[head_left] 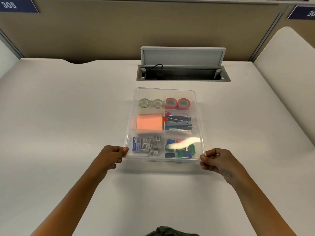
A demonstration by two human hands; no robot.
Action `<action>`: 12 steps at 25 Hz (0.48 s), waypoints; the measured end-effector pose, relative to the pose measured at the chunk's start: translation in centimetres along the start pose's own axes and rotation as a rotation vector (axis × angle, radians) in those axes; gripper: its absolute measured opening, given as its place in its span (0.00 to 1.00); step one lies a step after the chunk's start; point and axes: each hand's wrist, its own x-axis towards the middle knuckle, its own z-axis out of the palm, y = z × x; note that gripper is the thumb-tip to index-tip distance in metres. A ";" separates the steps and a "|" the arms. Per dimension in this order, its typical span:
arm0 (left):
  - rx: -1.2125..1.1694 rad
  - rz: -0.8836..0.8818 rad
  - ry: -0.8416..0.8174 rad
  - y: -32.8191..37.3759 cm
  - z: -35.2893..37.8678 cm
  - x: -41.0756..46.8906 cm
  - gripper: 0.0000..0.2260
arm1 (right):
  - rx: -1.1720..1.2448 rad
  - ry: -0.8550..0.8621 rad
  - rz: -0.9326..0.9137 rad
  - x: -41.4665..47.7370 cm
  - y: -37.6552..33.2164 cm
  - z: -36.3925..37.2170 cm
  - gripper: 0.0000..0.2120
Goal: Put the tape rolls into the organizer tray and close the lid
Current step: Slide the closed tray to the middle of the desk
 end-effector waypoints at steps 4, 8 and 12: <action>0.029 -0.020 -0.038 -0.2 -0.1 0.4 0.13 | -0.026 -0.020 0.071 0.8 -0.4 0.3 0.05; 0.078 0.002 -0.036 0.0 0.1 0.4 0.13 | -0.042 -0.046 0.121 1.1 -0.6 0.4 0.05; 0.034 -0.012 -0.077 -0.2 0.0 0.2 0.13 | 0.333 -0.120 0.196 1.2 0.4 -1.0 0.03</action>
